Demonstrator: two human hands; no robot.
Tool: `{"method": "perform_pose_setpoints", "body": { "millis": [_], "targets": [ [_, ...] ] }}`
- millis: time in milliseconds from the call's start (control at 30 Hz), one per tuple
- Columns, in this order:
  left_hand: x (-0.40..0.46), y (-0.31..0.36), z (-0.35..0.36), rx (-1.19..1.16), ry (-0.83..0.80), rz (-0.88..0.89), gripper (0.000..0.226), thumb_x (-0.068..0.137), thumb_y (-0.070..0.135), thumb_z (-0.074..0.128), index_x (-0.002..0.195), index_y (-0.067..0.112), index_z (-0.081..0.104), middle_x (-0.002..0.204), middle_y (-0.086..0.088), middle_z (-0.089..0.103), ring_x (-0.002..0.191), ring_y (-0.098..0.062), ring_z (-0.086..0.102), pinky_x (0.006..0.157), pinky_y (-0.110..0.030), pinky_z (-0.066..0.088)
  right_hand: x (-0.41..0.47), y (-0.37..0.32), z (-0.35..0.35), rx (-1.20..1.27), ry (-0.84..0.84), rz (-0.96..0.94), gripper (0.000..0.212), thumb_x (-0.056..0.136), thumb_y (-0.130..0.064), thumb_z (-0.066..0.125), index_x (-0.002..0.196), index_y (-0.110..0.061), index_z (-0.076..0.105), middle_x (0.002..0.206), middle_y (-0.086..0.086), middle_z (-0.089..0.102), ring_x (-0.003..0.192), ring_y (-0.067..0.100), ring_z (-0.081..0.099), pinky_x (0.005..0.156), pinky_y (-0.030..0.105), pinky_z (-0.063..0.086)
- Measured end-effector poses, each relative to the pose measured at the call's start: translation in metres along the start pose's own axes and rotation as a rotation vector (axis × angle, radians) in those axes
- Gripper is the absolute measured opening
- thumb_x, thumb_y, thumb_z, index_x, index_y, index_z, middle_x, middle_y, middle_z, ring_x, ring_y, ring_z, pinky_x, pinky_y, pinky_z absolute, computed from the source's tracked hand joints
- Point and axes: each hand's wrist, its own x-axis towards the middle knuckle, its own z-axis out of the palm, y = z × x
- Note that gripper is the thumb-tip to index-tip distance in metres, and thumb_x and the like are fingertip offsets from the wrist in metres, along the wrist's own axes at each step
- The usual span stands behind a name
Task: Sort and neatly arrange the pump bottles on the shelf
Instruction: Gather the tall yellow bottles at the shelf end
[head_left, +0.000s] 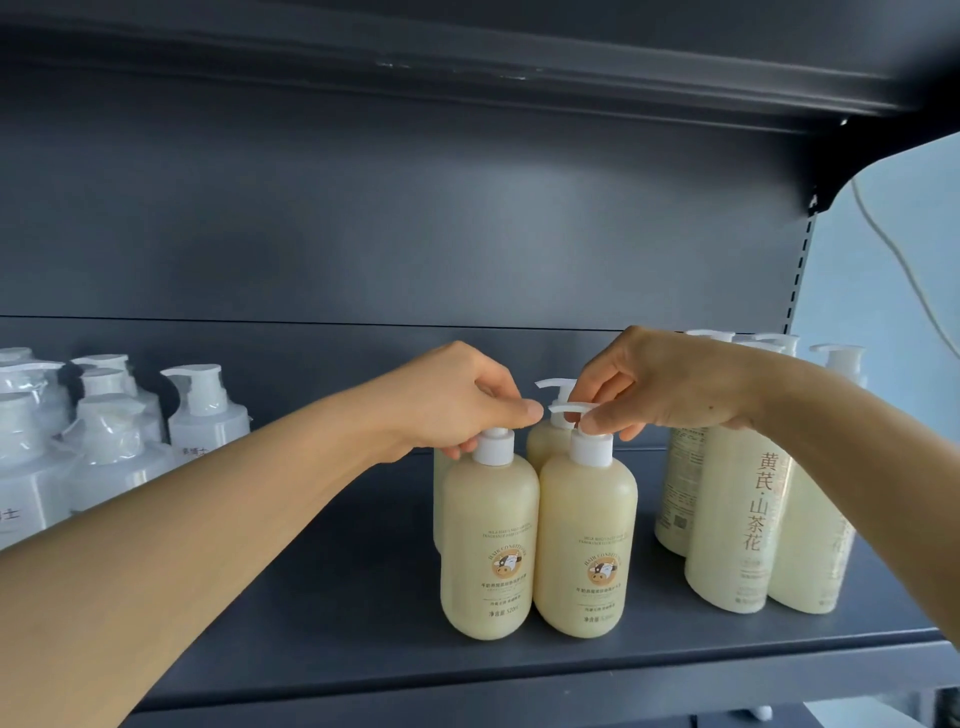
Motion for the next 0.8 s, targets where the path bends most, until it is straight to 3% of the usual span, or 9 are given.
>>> {"method": "perform_pose_setpoints", "body": {
  "millis": [133, 267, 367, 467, 667, 800],
  "targets": [
    [0.000, 0.003, 0.002, -0.039, 0.010, -0.034, 0.031, 0.084, 0.041, 0.065, 0.072, 0.013, 0.065, 0.070, 0.000, 0.055, 0.060, -0.016, 0.045, 0.056, -0.025, 0.043, -0.001, -0.001, 0.001, 0.018, 0.007, 0.012, 0.012, 0.081, -0.016, 0.071, 0.092, -0.017, 0.075, 0.093, 0.000, 0.075, 0.085, 0.016, 0.071, 0.078, 0.025, 0.058],
    [0.002, 0.011, 0.003, -0.050, -0.018, -0.047, 0.022, 0.083, 0.020, 0.064, 0.063, 0.011, 0.059, 0.066, -0.001, 0.052, 0.059, -0.013, 0.046, 0.054, -0.021, 0.042, -0.002, -0.002, 0.002, 0.035, 0.024, 0.022, 0.011, 0.081, -0.016, 0.072, 0.091, -0.017, 0.074, 0.094, 0.001, 0.075, 0.084, 0.017, 0.071, 0.081, 0.028, 0.058],
    [0.001, 0.011, -0.001, -0.056, -0.046, -0.048, 0.007, 0.082, 0.009, 0.057, 0.081, 0.007, 0.064, 0.081, -0.005, 0.058, 0.070, -0.014, 0.051, 0.061, -0.023, 0.046, -0.003, -0.002, 0.003, 0.048, 0.034, 0.021, 0.011, 0.081, -0.015, 0.072, 0.092, -0.017, 0.074, 0.095, 0.001, 0.075, 0.083, 0.016, 0.071, 0.078, 0.024, 0.058],
    [-0.001, 0.004, -0.007, -0.102, -0.061, -0.050, 0.018, 0.085, 0.006, 0.056, 0.099, 0.016, 0.063, 0.098, -0.004, 0.066, 0.080, -0.013, 0.054, 0.070, -0.025, 0.048, -0.003, -0.002, 0.003, 0.047, 0.034, 0.027, 0.011, 0.081, -0.015, 0.071, 0.092, -0.016, 0.074, 0.096, 0.002, 0.074, 0.084, 0.016, 0.071, 0.078, 0.024, 0.058],
    [-0.004, -0.002, -0.011, -0.142, -0.046, -0.060, 0.019, 0.086, 0.006, 0.059, 0.099, 0.018, 0.064, 0.104, -0.005, 0.070, 0.083, -0.012, 0.057, 0.073, -0.027, 0.050, -0.003, -0.003, 0.004, 0.042, 0.037, 0.030, 0.009, 0.081, -0.014, 0.072, 0.089, -0.019, 0.073, 0.098, 0.001, 0.074, 0.083, 0.014, 0.071, 0.070, 0.016, 0.056],
    [-0.005, -0.003, -0.007, -0.147, -0.020, -0.057, 0.017, 0.083, 0.007, 0.064, 0.095, 0.018, 0.065, 0.102, -0.004, 0.066, 0.083, -0.012, 0.059, 0.066, -0.023, 0.049, -0.003, -0.004, 0.004, 0.039, 0.045, 0.033, 0.010, 0.081, -0.014, 0.071, 0.090, -0.019, 0.073, 0.098, 0.001, 0.074, 0.084, 0.013, 0.071, 0.068, 0.015, 0.055]
  ]
}}
